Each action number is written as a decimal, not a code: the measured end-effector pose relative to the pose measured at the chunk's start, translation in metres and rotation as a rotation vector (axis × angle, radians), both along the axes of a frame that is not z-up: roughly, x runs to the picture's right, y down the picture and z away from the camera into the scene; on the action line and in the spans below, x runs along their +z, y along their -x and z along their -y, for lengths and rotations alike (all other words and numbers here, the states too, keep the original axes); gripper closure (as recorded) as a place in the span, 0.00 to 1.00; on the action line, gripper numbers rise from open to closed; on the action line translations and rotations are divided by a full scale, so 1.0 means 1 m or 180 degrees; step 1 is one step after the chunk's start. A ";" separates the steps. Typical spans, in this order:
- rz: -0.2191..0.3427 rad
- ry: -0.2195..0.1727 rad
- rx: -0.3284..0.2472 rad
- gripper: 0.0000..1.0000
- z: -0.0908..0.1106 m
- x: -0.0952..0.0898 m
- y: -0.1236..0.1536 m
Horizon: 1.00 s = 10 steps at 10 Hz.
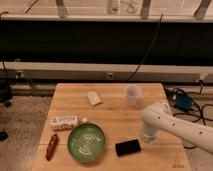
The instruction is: Push the eraser across the table
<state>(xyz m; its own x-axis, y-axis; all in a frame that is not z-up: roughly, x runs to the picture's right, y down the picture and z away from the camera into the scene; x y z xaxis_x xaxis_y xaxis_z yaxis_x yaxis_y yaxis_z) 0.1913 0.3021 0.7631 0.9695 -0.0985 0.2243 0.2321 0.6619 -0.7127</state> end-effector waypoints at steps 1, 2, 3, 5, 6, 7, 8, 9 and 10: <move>0.0050 0.0005 -0.0024 1.00 -0.001 -0.002 0.007; 0.0093 0.0011 -0.0038 1.00 -0.002 -0.003 0.012; 0.0140 0.0016 -0.0056 1.00 -0.003 -0.004 0.019; 0.0234 0.0022 -0.0084 1.00 -0.004 -0.005 0.030; 0.0276 0.0023 -0.0095 1.00 -0.005 -0.005 0.036; 0.0313 0.0035 -0.0106 1.00 -0.006 -0.005 0.040; 0.0348 0.0041 -0.0120 1.00 -0.007 -0.006 0.043; 0.0371 0.0043 -0.0123 1.00 -0.008 -0.007 0.045; 0.0374 0.0044 -0.0130 1.00 -0.008 -0.007 0.046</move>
